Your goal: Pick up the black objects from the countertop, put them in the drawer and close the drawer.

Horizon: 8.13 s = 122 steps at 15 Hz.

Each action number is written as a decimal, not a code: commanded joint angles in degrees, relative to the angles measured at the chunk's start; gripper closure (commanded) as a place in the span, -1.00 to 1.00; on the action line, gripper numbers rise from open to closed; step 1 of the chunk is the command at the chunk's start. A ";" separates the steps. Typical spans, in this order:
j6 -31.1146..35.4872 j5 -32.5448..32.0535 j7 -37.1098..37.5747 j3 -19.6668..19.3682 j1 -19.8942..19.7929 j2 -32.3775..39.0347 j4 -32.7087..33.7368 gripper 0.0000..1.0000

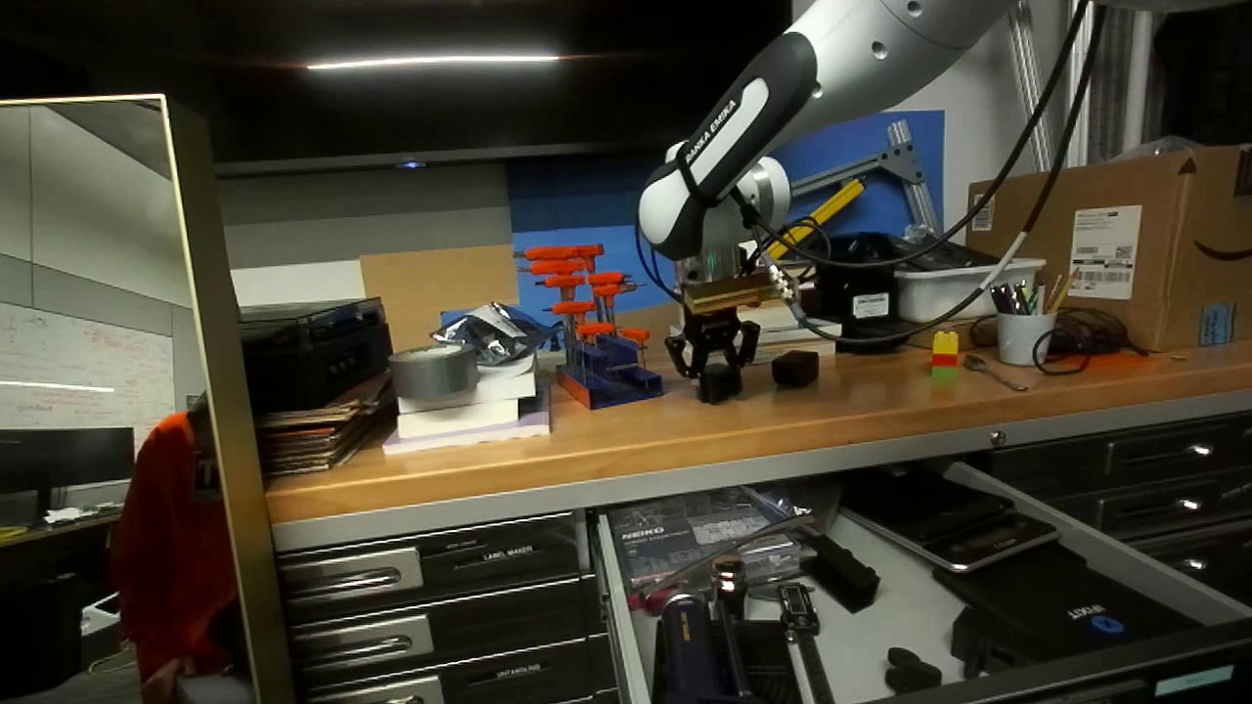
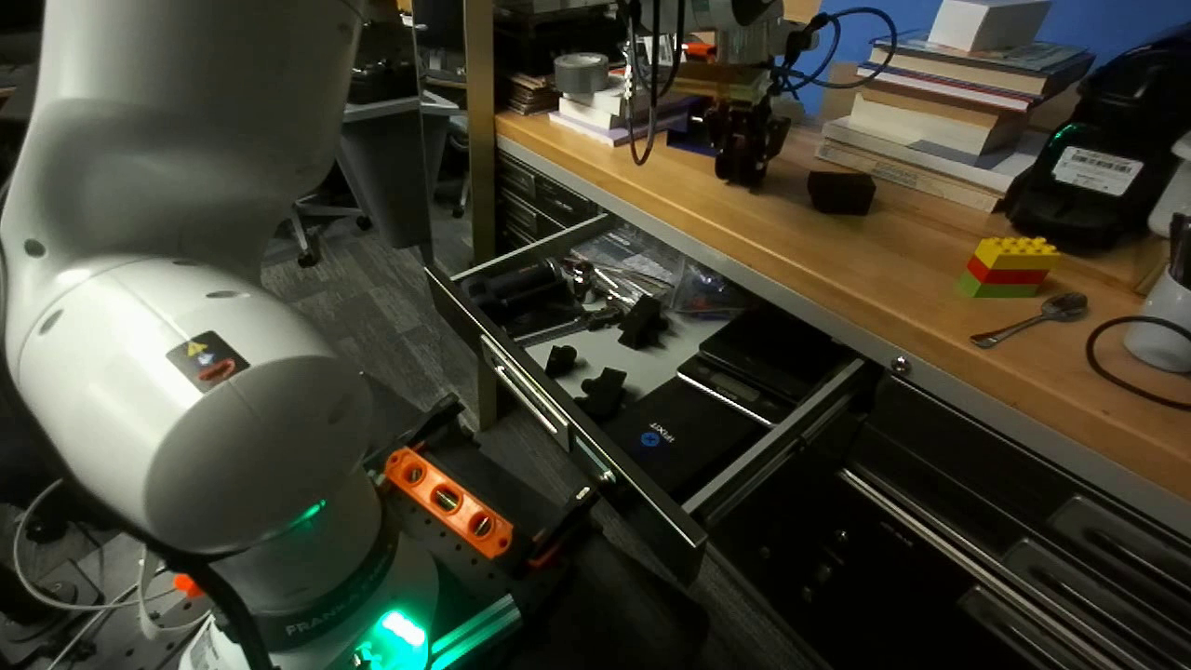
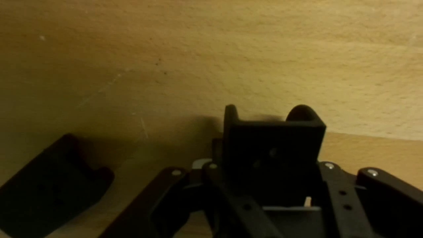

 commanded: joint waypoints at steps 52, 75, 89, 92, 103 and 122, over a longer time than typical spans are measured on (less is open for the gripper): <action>31.55 20.38 -19.22 1.82 -9.47 -21.35 -56.42 0.50; 22.13 -3.23 1.71 0.66 -4.04 -34.80 -52.13 -1.00; 7.34 -3.26 28.88 -0.81 -2.24 -16.47 -19.02 -1.00; 5.68 -3.34 34.90 -2.77 -1.46 -11.73 -13.24 -1.00; 5.36 -3.16 44.76 -7.75 -1.64 -2.72 -3.22 -1.00; -0.30 -3.64 46.09 -7.85 -1.35 -0.60 0.04 -0.02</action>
